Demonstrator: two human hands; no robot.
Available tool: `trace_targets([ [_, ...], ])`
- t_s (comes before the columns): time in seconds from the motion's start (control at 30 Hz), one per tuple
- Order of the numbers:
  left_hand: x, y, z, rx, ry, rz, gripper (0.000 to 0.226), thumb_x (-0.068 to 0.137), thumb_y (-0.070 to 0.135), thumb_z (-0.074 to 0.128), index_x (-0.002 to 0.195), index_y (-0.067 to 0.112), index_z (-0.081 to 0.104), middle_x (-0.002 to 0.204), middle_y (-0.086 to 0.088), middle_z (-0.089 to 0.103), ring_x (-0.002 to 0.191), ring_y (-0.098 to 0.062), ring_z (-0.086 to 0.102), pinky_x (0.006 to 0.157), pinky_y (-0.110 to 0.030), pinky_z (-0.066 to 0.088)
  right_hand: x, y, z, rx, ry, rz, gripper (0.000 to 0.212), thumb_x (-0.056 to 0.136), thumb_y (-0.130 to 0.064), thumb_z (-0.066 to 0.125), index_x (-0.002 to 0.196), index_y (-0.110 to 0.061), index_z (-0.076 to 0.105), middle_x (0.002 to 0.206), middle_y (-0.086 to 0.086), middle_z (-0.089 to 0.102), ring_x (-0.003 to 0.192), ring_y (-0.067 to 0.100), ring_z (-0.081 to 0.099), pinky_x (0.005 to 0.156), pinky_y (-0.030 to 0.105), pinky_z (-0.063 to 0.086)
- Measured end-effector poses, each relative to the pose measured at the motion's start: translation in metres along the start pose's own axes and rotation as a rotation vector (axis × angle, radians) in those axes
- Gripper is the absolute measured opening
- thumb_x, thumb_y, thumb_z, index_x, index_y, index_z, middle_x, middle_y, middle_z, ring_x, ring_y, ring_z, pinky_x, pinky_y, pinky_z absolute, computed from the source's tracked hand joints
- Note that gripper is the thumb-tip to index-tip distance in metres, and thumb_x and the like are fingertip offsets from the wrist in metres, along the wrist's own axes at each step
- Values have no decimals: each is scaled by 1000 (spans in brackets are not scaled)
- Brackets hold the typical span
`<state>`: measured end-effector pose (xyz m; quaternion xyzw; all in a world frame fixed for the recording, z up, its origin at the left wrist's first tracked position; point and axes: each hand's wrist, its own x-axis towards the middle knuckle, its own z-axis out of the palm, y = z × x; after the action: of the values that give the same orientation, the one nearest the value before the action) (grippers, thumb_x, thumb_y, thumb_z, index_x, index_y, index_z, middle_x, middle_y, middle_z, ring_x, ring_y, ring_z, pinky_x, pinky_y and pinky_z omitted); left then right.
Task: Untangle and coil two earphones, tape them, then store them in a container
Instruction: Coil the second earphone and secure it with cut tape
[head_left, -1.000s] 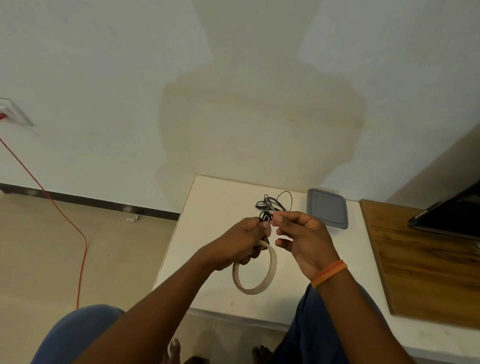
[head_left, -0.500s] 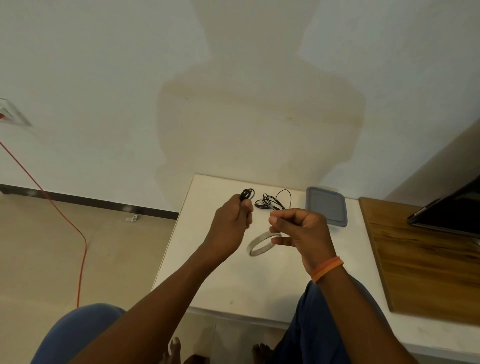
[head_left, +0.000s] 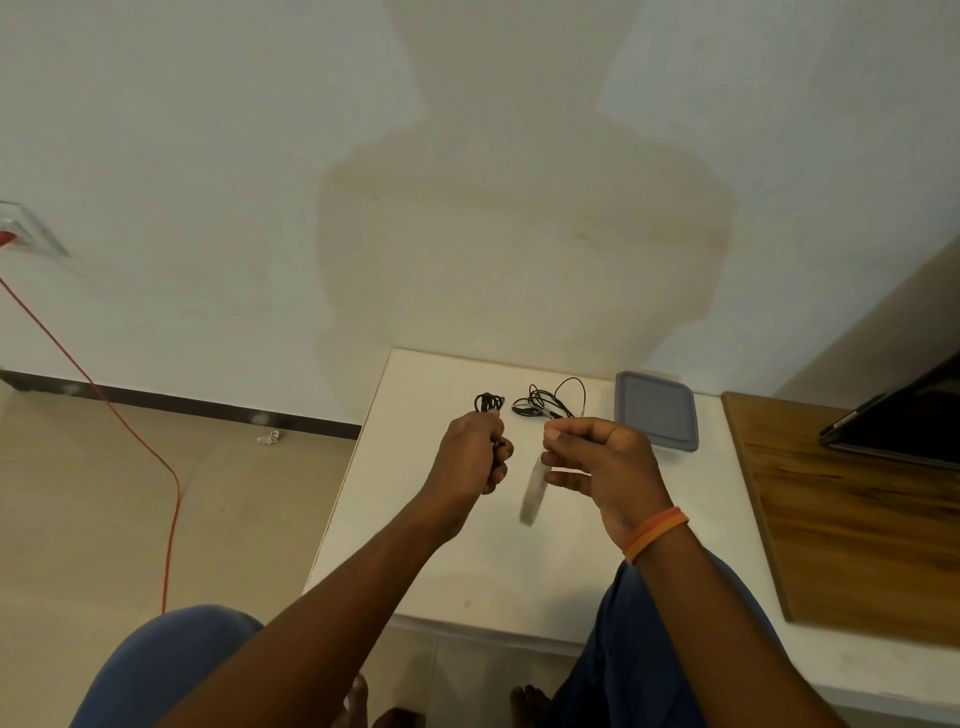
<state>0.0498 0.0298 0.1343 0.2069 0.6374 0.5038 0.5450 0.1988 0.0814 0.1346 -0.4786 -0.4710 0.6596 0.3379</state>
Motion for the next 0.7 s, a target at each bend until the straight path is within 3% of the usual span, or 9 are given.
trace_targets([
  [0.1, 1, 8, -2, 3, 8, 35, 25, 96, 15, 39, 76, 7, 52, 71, -7, 52, 47, -14, 39, 43, -21, 30, 1, 0, 0, -26, 10, 0, 8, 83, -8, 73, 90, -7, 75, 83, 9, 74, 72, 21, 71, 62, 29, 58],
  [0.2, -2, 6, -2, 80, -95, 253, 31, 102, 28, 48, 86, 5, 60, 64, 4, 62, 46, -9, 41, 47, -20, 34, 2, 0, 0, -57, 5, -18, 8, 83, -7, 72, 90, -6, 73, 82, 9, 74, 74, 24, 72, 63, 30, 59],
  [0.27, -2, 2, -3, 174, -147, 354, 24, 97, 29, 60, 81, 14, 50, 79, 1, 71, 54, -3, 52, 59, -22, 40, 1, -1, 0, -68, -16, -27, 6, 82, -10, 73, 88, -8, 73, 82, 8, 74, 76, 25, 72, 65, 31, 58],
  [0.37, 6, -1, -6, 307, -180, 412, 39, 87, 27, 73, 78, 21, 36, 96, 4, 75, 80, 1, 66, 72, -20, 45, 0, -1, -1, -85, -36, -18, 4, 78, -12, 77, 82, -13, 74, 86, 7, 74, 81, 22, 70, 66, 30, 56],
  [0.47, 11, -1, -12, 348, -198, 425, 45, 82, 26, 79, 76, 20, 35, 94, 8, 77, 77, 5, 65, 66, -12, 43, 1, -2, -2, -73, -52, 9, 3, 79, -9, 74, 81, -11, 73, 90, 7, 73, 85, 23, 68, 68, 32, 54],
  [0.6, 13, -7, -14, 395, -238, 418, 47, 79, 15, 80, 73, 20, 33, 86, 4, 78, 64, 6, 58, 63, -19, 38, 2, -3, -3, 35, -115, 95, 1, 84, -9, 69, 84, -9, 69, 83, 7, 72, 80, 23, 67, 66, 33, 52],
  [0.7, 13, -8, -13, 372, -224, 425, 47, 78, 14, 80, 72, 20, 33, 81, 2, 77, 62, 4, 58, 61, -12, 39, 2, -2, -4, -23, -160, 84, 10, 77, -17, 74, 86, -14, 71, 85, 5, 72, 82, 20, 68, 71, 35, 51],
])
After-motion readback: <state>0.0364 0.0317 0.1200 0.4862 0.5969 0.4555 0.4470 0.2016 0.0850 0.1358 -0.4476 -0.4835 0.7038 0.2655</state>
